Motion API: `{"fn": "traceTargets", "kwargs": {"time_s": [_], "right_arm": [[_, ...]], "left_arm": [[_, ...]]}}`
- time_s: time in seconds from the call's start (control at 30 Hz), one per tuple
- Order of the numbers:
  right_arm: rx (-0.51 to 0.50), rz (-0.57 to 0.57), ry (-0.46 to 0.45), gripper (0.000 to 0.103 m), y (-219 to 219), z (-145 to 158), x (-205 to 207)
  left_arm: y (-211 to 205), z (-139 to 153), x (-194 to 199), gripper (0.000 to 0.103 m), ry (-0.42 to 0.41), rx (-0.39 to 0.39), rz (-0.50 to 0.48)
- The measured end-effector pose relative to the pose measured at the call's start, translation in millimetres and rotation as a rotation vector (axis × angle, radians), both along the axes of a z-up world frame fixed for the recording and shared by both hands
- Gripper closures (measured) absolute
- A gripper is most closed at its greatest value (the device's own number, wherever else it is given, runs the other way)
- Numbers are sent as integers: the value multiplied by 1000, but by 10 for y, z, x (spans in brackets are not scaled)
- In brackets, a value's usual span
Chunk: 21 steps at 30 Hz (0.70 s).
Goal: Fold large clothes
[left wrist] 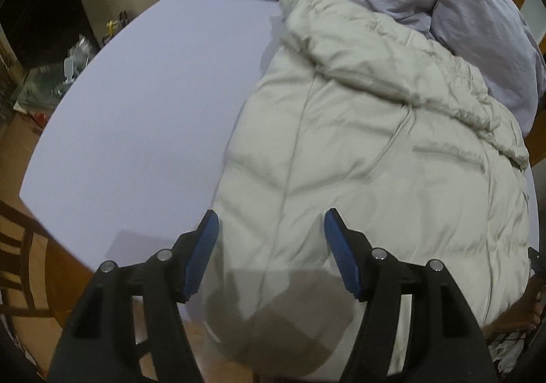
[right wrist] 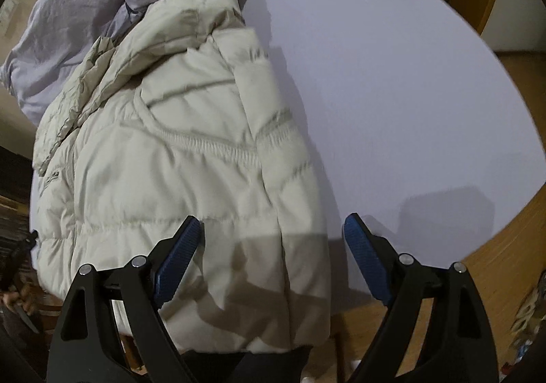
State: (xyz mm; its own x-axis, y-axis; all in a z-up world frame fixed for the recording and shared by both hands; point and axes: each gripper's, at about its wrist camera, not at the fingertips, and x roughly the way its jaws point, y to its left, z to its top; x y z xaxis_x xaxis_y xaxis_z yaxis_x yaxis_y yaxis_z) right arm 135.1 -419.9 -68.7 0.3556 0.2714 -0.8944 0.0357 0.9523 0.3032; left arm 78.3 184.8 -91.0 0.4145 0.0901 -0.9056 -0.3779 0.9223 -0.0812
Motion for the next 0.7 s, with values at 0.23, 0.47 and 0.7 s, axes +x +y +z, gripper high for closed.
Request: {"fn": "traceTargets", "kwargs": {"time_s": [0.23, 0.47, 0.7], "right_arm": [[53, 2, 5, 22, -28, -69, -172], [81, 14, -13, 40, -45, -59, -316], [128, 18, -16, 77, -59, -61, -343]], "left_arm": [[19, -144, -260, 34, 13, -41, 9], [145, -158, -315, 34, 4, -69, 33], [184, -244, -372, 36, -12, -131, 55]]}}
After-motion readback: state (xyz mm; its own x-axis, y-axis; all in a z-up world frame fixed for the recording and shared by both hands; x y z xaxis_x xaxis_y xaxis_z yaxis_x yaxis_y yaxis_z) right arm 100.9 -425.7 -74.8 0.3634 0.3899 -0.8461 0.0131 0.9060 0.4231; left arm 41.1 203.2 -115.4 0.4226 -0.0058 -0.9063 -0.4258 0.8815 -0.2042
